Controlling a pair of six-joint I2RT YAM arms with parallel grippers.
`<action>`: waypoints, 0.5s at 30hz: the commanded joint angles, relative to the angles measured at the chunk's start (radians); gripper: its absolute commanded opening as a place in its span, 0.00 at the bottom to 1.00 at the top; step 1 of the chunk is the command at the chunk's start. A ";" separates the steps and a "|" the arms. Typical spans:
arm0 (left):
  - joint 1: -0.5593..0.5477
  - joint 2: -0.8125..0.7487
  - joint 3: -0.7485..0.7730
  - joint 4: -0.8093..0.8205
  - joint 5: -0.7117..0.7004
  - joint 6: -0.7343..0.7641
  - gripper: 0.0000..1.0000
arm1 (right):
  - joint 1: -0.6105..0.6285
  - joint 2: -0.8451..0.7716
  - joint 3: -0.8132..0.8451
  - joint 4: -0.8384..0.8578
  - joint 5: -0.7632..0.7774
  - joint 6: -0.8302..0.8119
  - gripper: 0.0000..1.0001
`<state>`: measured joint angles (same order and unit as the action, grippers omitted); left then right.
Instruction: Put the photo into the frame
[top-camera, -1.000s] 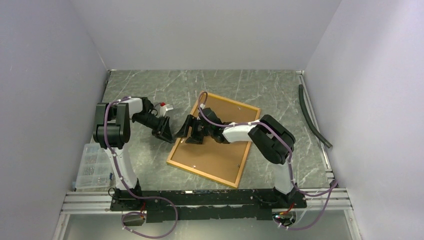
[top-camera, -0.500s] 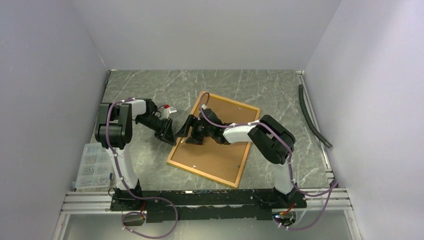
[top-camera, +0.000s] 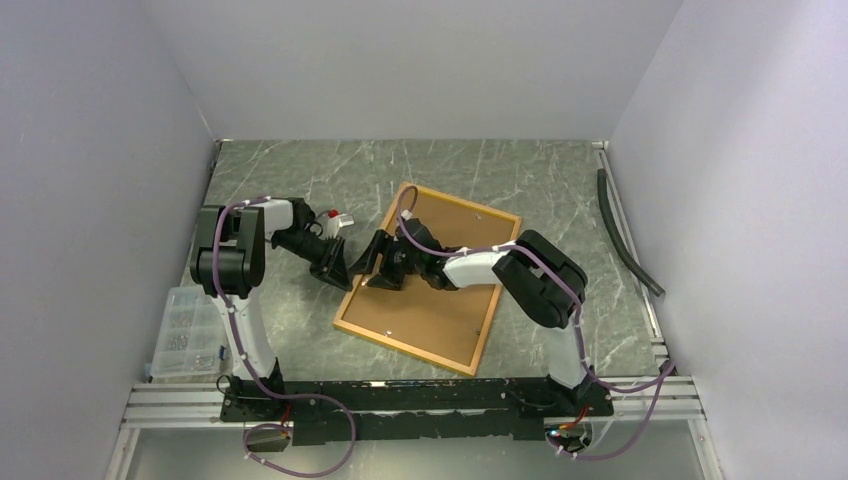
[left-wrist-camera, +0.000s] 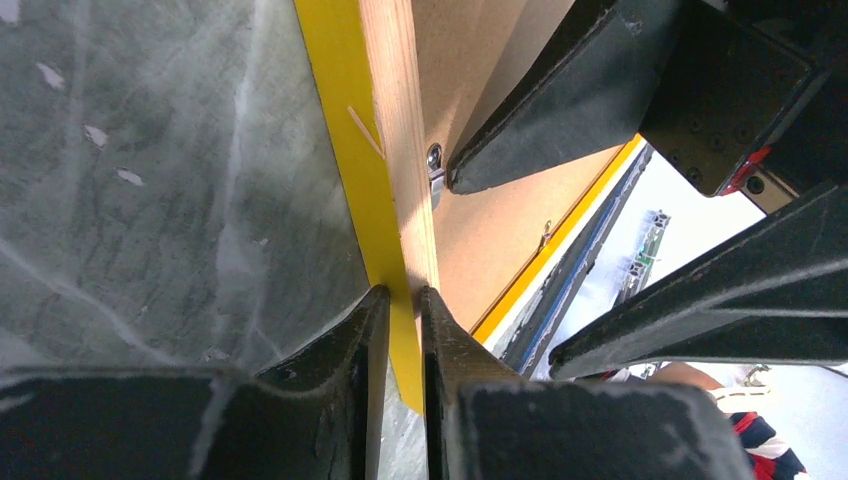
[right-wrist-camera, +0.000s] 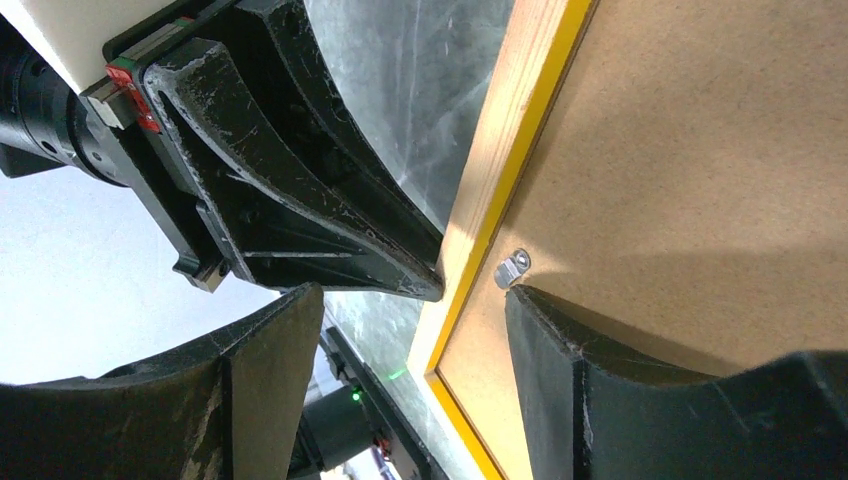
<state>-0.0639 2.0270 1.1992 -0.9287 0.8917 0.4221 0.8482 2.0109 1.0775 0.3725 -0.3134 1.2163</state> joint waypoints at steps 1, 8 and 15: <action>-0.005 0.029 -0.012 0.032 -0.025 -0.005 0.19 | 0.020 0.020 0.037 -0.045 0.053 -0.018 0.71; -0.006 0.037 -0.008 0.028 -0.024 -0.004 0.17 | 0.030 0.015 0.057 -0.095 0.122 -0.050 0.70; -0.005 0.045 -0.003 0.020 -0.018 0.002 0.15 | 0.037 0.038 0.107 -0.150 0.163 -0.102 0.70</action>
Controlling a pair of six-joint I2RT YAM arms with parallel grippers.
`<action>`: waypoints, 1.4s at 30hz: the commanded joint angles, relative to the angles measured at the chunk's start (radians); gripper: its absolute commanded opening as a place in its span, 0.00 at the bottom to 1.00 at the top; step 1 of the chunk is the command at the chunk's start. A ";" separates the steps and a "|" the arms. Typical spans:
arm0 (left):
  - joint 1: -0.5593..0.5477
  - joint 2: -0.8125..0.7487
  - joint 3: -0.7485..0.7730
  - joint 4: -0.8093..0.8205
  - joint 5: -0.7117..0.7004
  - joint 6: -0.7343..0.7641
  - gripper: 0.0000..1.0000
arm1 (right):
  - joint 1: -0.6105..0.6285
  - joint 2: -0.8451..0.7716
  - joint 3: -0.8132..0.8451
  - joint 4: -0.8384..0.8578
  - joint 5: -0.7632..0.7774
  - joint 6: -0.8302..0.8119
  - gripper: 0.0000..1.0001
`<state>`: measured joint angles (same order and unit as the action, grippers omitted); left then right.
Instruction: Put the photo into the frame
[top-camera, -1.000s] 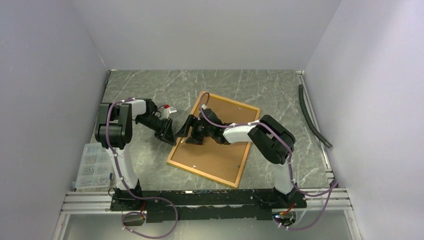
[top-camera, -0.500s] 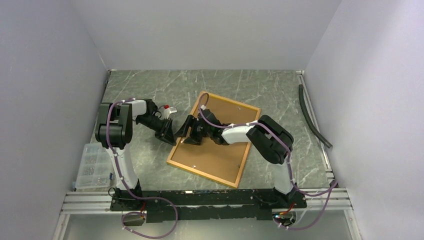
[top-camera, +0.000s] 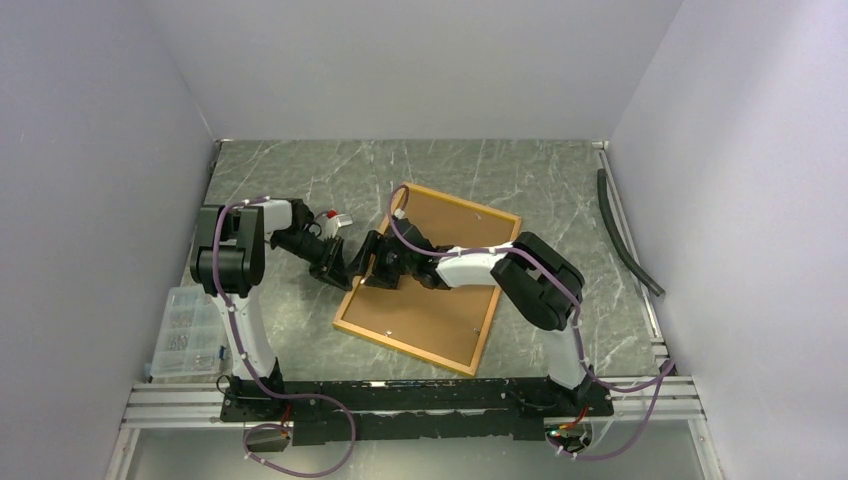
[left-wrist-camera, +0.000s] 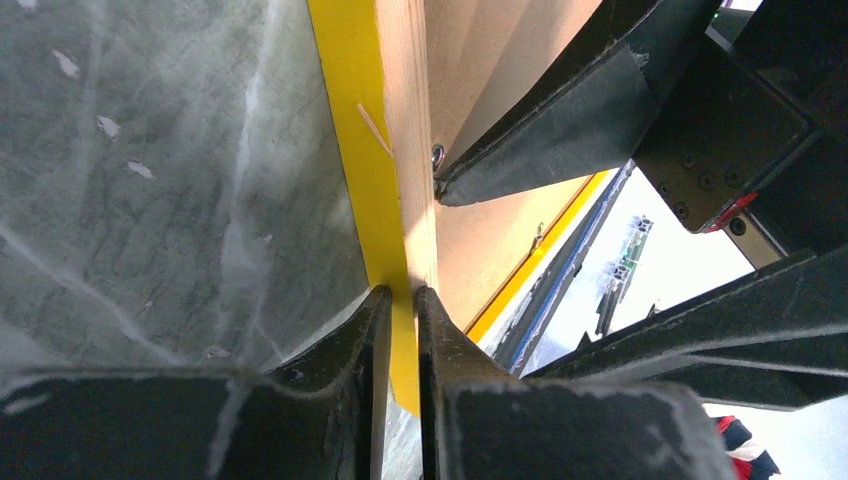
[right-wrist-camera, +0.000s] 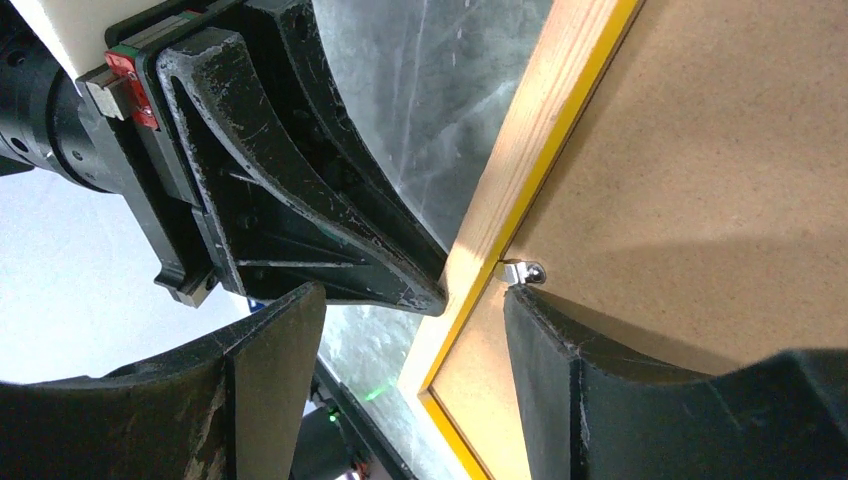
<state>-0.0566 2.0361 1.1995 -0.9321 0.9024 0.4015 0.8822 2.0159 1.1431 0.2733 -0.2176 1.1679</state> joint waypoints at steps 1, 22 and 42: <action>-0.013 0.036 -0.003 0.023 -0.029 0.023 0.15 | 0.003 0.038 0.043 -0.051 0.068 -0.055 0.70; 0.017 0.001 0.048 -0.050 -0.008 0.064 0.12 | -0.007 -0.144 -0.051 0.037 0.049 -0.177 0.71; 0.024 0.019 0.039 -0.042 0.053 0.060 0.13 | 0.023 0.029 0.029 0.029 -0.012 -0.155 0.69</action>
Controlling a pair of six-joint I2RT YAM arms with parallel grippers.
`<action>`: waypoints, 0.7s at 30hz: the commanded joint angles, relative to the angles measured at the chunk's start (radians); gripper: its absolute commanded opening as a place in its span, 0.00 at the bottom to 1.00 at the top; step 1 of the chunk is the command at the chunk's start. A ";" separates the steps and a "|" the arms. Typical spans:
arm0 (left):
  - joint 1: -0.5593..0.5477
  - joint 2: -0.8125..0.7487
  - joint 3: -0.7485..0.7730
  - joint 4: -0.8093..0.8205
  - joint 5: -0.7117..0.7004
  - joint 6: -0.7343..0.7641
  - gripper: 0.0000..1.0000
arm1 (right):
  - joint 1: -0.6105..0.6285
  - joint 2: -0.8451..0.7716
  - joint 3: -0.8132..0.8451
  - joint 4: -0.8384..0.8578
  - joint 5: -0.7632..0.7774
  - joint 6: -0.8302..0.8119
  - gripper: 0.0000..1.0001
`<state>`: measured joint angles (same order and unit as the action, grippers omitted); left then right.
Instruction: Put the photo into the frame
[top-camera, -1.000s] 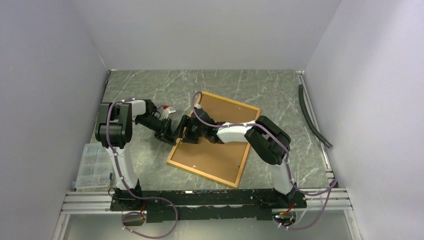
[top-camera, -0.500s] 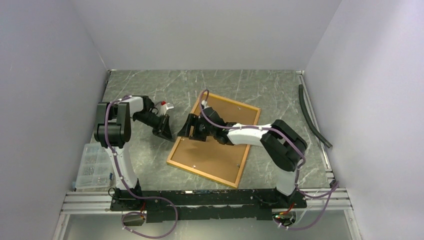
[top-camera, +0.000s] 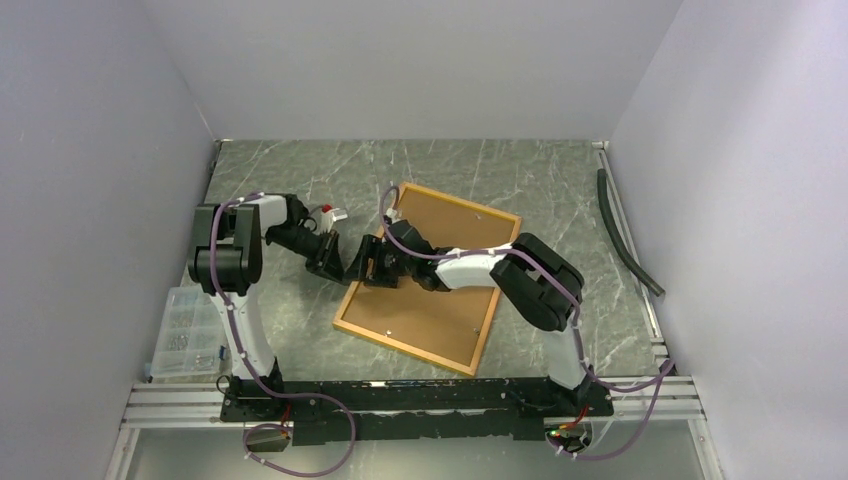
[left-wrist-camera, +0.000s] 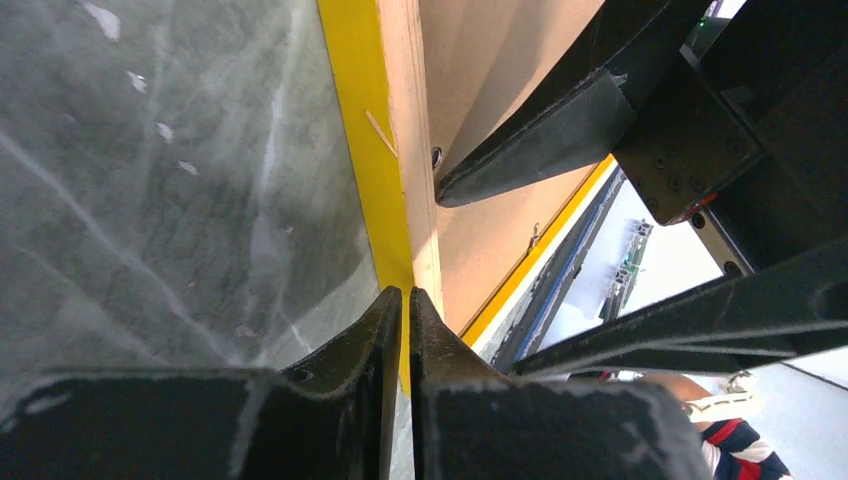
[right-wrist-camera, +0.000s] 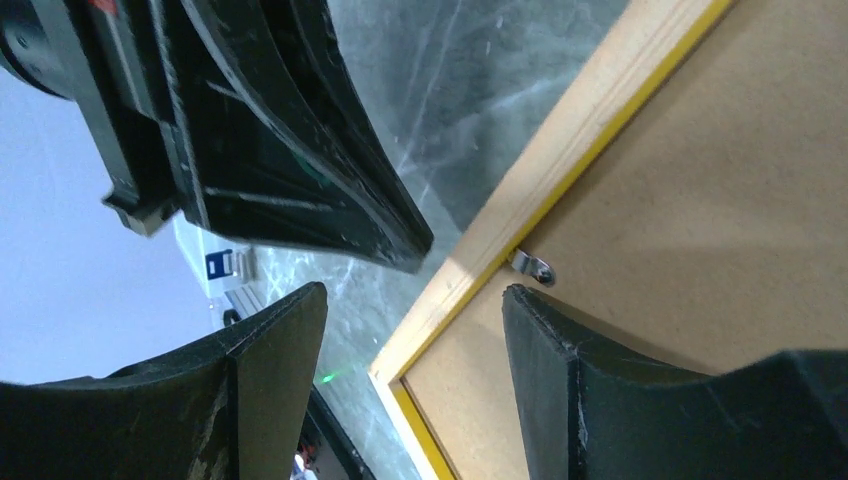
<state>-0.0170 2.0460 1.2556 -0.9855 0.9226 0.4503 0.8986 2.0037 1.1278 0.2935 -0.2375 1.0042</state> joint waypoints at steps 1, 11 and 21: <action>-0.018 0.010 -0.021 0.015 0.031 0.010 0.13 | 0.008 0.046 0.051 0.006 0.012 0.008 0.69; -0.023 0.008 -0.047 0.033 0.016 0.009 0.11 | -0.001 0.052 0.078 -0.020 0.058 -0.019 0.69; -0.001 -0.066 0.028 -0.054 0.009 0.035 0.14 | -0.058 -0.175 0.068 -0.127 -0.067 -0.158 0.86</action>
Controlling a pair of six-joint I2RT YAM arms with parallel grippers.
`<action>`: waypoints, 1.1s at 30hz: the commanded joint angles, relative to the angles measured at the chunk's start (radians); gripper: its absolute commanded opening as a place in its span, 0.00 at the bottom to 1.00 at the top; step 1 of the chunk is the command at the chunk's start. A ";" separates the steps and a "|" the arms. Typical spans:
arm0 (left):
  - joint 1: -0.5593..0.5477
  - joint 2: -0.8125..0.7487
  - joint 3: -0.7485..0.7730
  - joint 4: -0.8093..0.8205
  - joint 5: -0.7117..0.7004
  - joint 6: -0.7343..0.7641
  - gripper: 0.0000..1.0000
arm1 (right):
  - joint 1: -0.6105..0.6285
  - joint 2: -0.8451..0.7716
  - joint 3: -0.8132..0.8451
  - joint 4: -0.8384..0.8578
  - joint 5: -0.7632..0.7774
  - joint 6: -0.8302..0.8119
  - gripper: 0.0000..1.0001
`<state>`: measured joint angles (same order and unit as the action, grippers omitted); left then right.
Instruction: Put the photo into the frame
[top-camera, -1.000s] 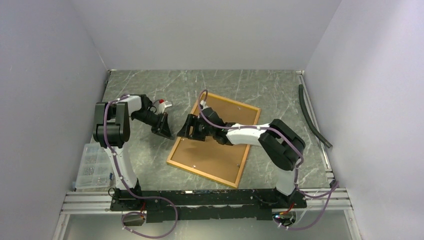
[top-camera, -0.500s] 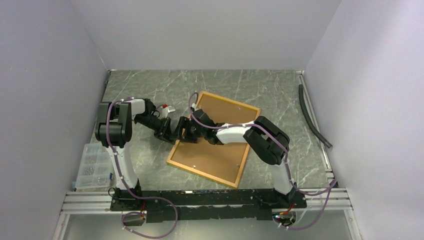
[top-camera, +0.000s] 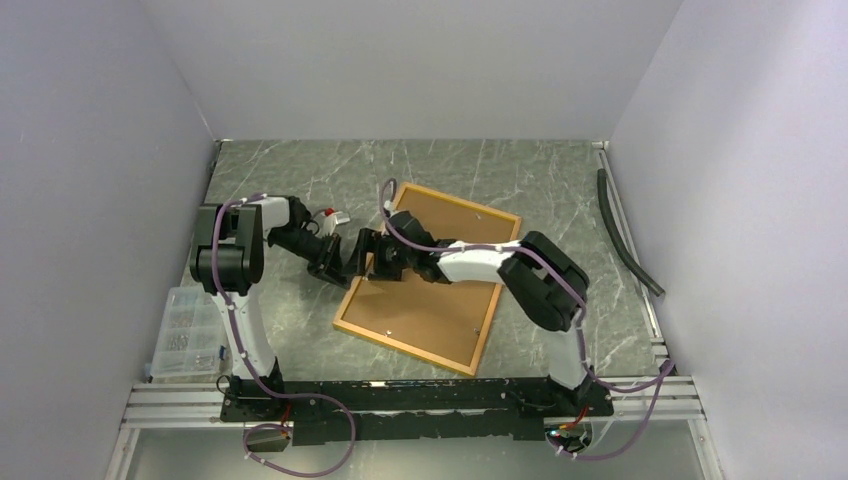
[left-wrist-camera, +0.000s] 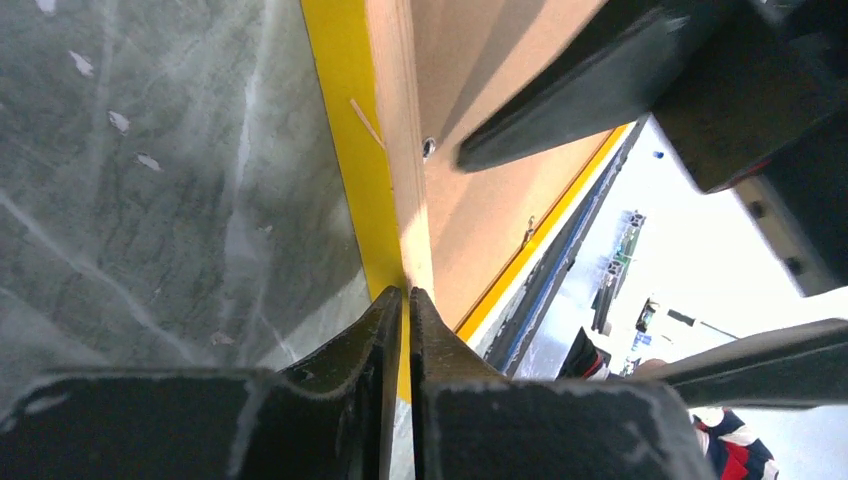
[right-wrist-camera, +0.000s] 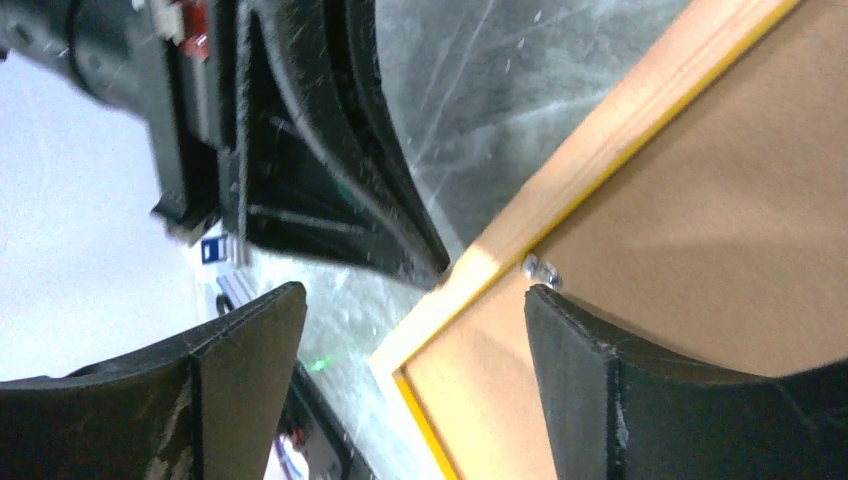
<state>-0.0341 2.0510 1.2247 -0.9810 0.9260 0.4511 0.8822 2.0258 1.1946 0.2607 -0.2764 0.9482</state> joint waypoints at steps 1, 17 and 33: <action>0.023 -0.081 0.074 -0.076 -0.002 0.042 0.15 | -0.058 -0.261 -0.034 -0.133 -0.012 -0.111 0.90; -0.136 -0.206 -0.134 0.124 -0.449 0.059 0.23 | -0.747 -0.912 -0.580 -0.550 0.253 -0.209 1.00; -0.389 -0.237 -0.207 0.143 -0.495 0.055 0.18 | -0.744 -0.461 -0.430 -0.218 -0.011 -0.157 1.00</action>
<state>-0.3645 1.7901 1.0451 -0.8951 0.4652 0.4854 0.1230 1.5040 0.7086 -0.0574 -0.1902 0.7696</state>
